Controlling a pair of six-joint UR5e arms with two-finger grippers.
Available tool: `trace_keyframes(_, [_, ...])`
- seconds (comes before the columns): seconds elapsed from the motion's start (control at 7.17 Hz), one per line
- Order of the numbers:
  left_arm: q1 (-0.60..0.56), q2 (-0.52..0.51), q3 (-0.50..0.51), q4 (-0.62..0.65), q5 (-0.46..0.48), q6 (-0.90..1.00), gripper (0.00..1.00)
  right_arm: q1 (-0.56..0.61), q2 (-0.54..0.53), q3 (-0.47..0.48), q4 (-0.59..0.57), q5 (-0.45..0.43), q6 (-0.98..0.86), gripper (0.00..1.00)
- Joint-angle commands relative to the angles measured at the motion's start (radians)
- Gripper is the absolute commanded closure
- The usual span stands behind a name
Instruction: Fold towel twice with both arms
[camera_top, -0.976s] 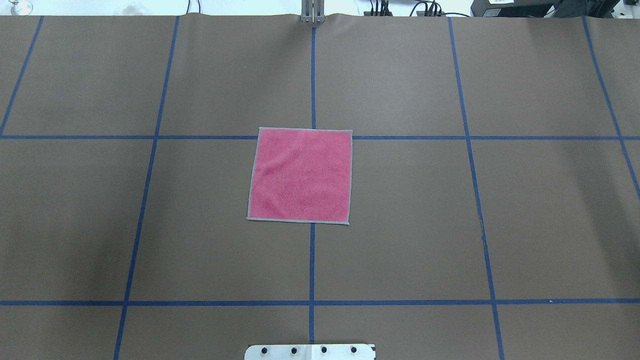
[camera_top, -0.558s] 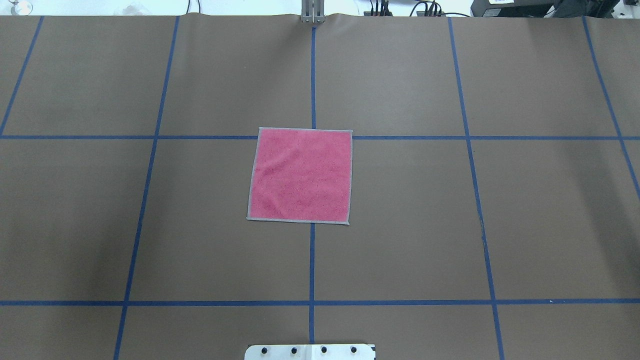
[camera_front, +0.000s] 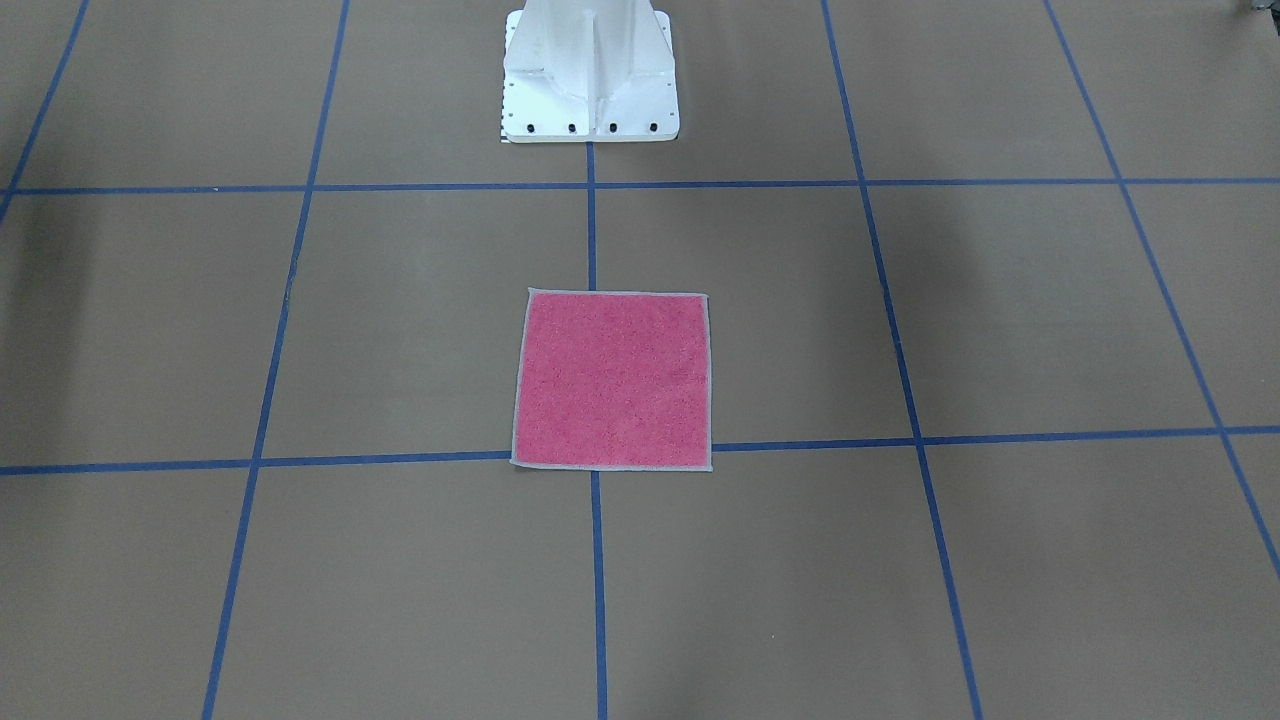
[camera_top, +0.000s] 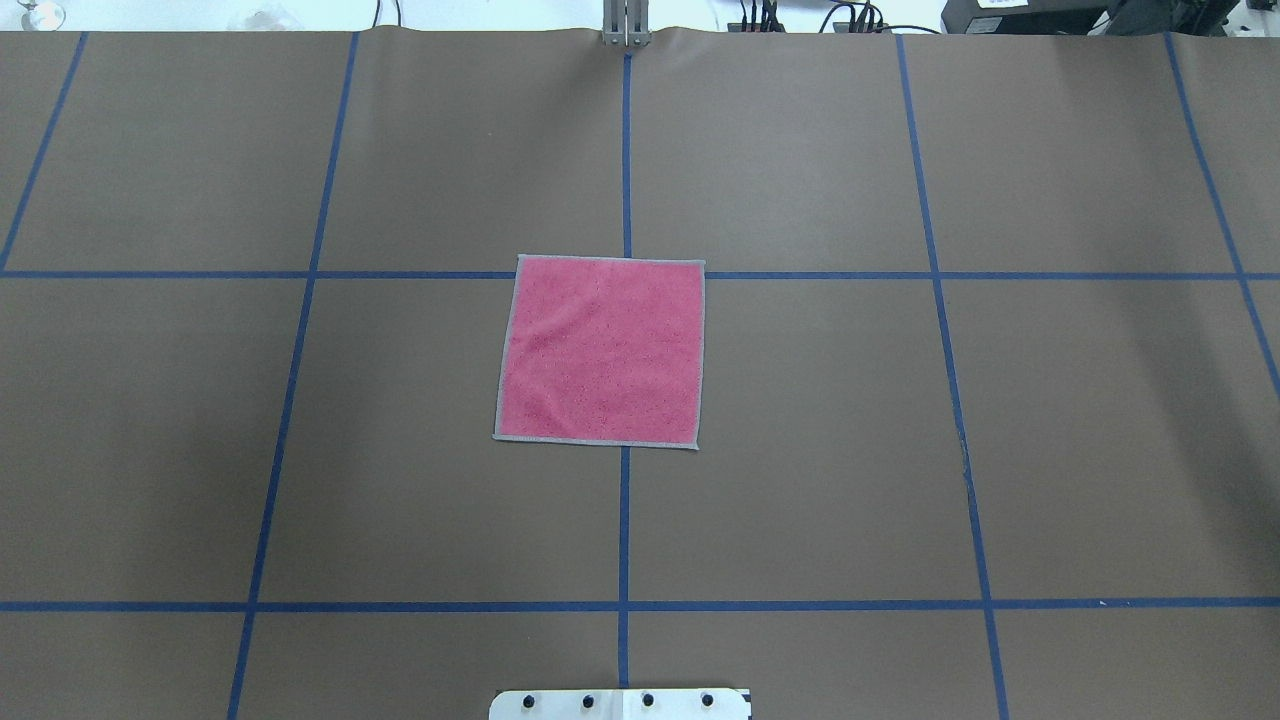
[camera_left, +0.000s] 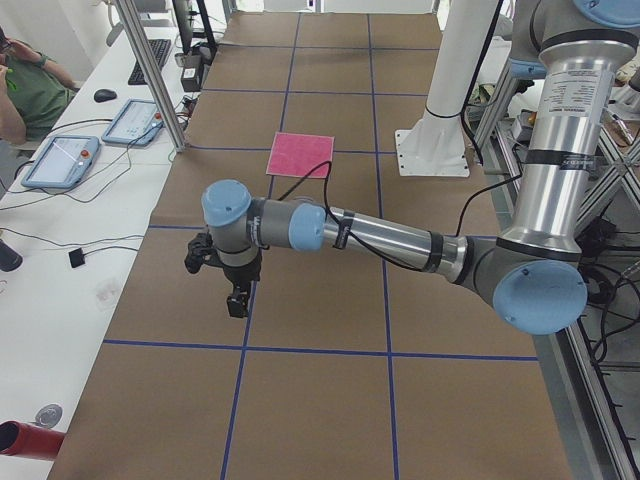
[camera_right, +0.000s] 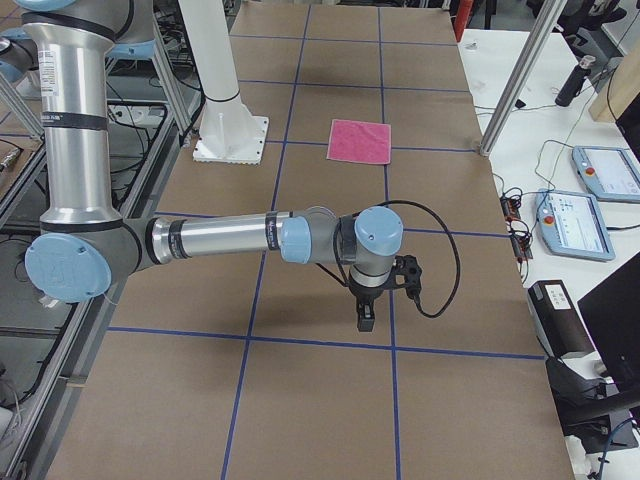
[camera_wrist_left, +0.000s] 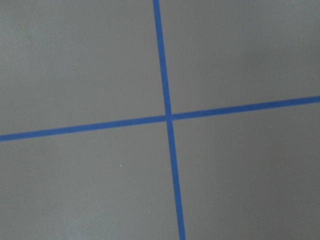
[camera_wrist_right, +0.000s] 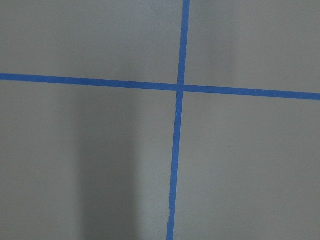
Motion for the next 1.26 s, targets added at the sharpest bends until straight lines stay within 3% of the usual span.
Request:
trace_keyframes(0.0, [0.092,-0.175,-0.096,0.169,-0.002,-0.007,0.0,-0.048,0.104,0.013,0.0,0.003,0.201,0.0])
trace_keyframes(0.14, [0.227,-0.189,-0.183,0.165,0.0,-0.063,0.0,-0.086,0.15,0.022,0.001,0.001,0.226,0.0])
trace_keyframes(0.28, [0.325,-0.217,-0.237,0.15,-0.002,-0.247,0.0,-0.125,0.212,0.023,0.004,-0.006,0.223,0.0])
trace_keyframes(0.56, [0.506,-0.302,-0.202,-0.049,-0.002,-0.594,0.0,-0.16,0.225,0.026,0.012,0.056,0.226,0.0])
trace_keyframes(0.7, [0.525,-0.292,-0.149,-0.19,-0.008,-0.725,0.0,-0.213,0.232,0.022,0.036,0.149,0.228,0.0])
trace_keyframes(0.84, [0.638,-0.29,-0.101,-0.329,-0.005,-0.859,0.0,-0.228,0.226,0.04,0.076,0.165,0.346,0.0])
trace_keyframes(1.12, [0.735,-0.286,-0.031,-0.592,0.087,-1.202,0.0,-0.342,0.218,0.03,0.366,0.149,0.753,0.0])
